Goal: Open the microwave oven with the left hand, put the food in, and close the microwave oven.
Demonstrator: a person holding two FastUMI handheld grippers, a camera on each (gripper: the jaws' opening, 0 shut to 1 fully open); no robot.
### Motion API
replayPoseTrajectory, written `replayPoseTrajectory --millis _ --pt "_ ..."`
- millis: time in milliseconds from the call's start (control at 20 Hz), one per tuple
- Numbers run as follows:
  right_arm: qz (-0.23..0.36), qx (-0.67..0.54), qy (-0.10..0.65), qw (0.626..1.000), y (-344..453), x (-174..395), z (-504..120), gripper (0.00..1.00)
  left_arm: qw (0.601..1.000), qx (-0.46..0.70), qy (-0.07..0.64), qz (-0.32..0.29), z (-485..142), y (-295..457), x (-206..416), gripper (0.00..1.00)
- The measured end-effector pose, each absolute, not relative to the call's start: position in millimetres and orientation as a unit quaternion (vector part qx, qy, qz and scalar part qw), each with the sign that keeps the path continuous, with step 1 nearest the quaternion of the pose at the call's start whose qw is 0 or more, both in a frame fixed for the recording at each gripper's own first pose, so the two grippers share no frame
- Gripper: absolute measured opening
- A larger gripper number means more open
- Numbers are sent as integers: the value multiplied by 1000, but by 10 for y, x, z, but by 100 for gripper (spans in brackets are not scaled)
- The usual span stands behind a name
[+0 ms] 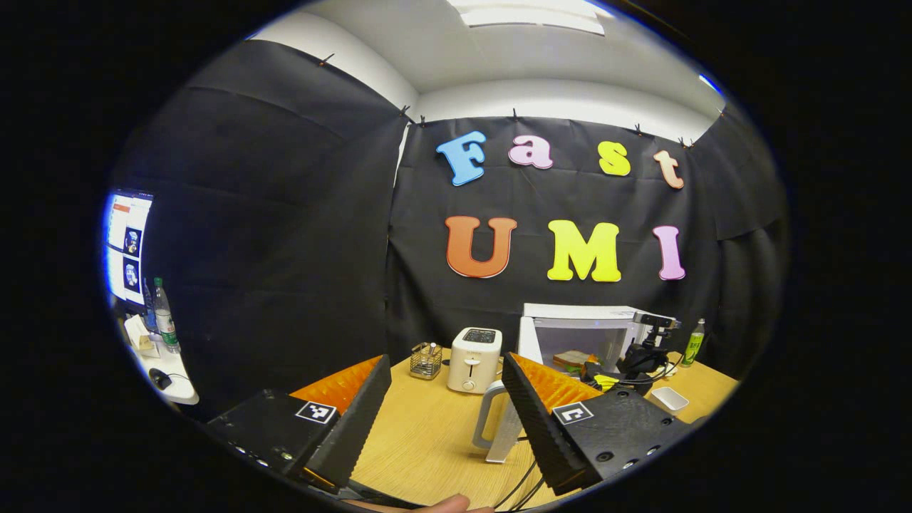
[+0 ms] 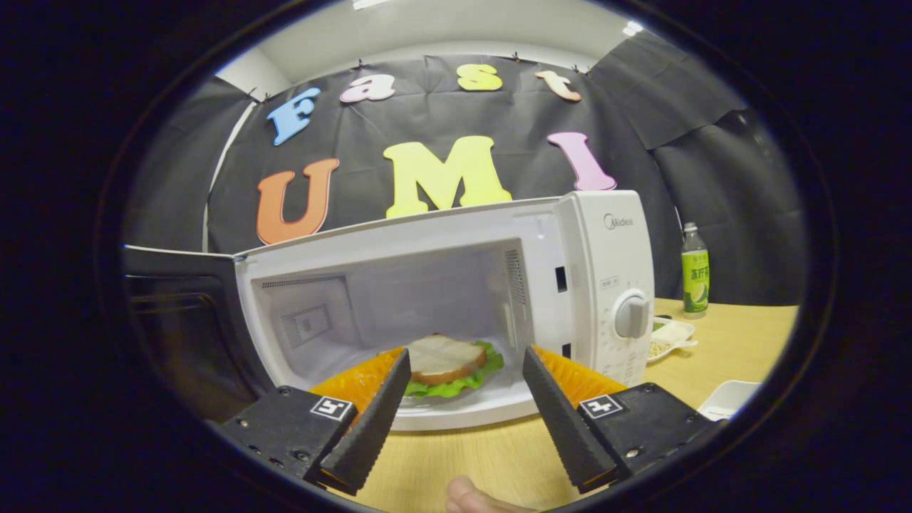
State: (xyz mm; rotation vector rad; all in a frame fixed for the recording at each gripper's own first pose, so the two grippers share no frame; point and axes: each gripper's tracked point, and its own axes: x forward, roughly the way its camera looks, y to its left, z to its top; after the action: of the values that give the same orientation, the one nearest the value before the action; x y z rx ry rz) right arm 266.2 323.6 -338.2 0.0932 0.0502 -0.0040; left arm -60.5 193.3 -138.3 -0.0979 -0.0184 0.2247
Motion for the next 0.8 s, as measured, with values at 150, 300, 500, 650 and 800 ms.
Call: replayPoseTrajectory --millis 150,300,500,650,800 --pt "-2 24 16 1000 3094 2381 -3241 100 993 -48 -7 110 -1438 2038 -539 94" --pt "7 16 -17 1000 2975 1972 -2870 92 993 -42 -4 111 -1489 2142 -477 92" --pt "14 -4 -47 999 2751 1437 -2444 100 994 -24 4 104 -1552 2196 -376 89" --pt "35 -15 -46 998 2668 1085 -2155 100 996 -7 6 88 -1592 2202 -323 98" --pt "45 -14 -37 998 2481 766 -1793 92 997 1 11 75 -1657 2186 -229 72"
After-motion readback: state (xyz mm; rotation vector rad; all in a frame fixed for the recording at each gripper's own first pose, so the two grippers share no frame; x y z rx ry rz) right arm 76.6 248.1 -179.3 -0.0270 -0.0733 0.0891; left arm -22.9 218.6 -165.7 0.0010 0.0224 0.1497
